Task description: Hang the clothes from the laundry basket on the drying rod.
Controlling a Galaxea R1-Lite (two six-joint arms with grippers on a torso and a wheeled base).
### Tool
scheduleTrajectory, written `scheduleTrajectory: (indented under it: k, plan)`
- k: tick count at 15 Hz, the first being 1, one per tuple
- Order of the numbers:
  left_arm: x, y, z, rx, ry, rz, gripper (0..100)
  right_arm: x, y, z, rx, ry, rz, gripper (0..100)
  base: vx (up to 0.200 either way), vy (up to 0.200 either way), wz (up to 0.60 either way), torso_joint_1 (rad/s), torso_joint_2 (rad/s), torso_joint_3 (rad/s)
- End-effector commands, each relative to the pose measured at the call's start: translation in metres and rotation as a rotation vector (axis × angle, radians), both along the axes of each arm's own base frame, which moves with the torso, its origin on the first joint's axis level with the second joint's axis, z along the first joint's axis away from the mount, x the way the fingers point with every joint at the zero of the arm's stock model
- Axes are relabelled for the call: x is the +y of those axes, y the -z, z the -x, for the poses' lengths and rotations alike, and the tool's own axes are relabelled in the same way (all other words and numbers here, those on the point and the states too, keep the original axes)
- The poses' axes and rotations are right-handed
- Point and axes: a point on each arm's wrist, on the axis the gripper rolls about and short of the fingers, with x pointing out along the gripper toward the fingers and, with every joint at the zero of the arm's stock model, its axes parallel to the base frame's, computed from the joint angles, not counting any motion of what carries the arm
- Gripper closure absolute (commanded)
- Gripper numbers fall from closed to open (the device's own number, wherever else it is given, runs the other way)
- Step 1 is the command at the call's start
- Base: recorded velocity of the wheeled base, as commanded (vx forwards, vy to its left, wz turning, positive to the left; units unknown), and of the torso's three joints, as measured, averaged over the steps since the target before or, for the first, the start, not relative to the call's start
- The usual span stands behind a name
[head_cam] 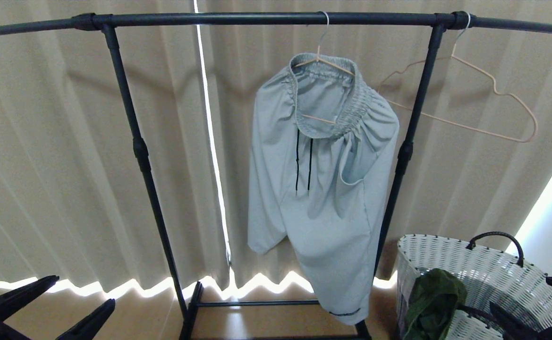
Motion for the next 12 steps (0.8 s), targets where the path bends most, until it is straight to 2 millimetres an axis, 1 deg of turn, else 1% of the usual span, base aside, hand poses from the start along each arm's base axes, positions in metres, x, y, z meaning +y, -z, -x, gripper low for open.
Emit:
scheduleTrajectory:
  k: [1,3,6,9,12]
  plan:
    - [-0.0002,-0.0014,-0.0008,-0.005,0.001,0.002,0,0.0001,0.0,-0.0002,0.0,0.0,0.0,0,0.0,0.0,0.0,0.0,0.0,0.0]
    - [-0.0002,-0.0011,-0.0007,-0.005,0.001,0.002,0,-0.0002,0.0,-0.0003,0.0,0.002,-0.002,0,0.0,0.0,0.0,0.0,0.0,0.0]
    - [-0.0002,-0.0019,-0.0003,-0.011,0.001,0.002,0,-0.0001,-0.0012,0.0005,-0.015,-0.002,-0.009,0,0.0,0.0,0.0,-0.038,0.1,0.095]
    - [-0.0004,-0.0016,-0.0008,-0.007,0.002,0.002,0,-0.0003,0.0037,0.0033,0.0,-0.007,-0.008,0,0.0,0.0,0.0,0.0,0.0,0.0]
    - [-0.0003,-0.0016,-0.0009,-0.007,0.001,0.002,0,-0.0004,0.0023,0.0051,-0.015,-0.009,-0.009,0,0.0,0.0,0.0,0.0,0.0,0.0]
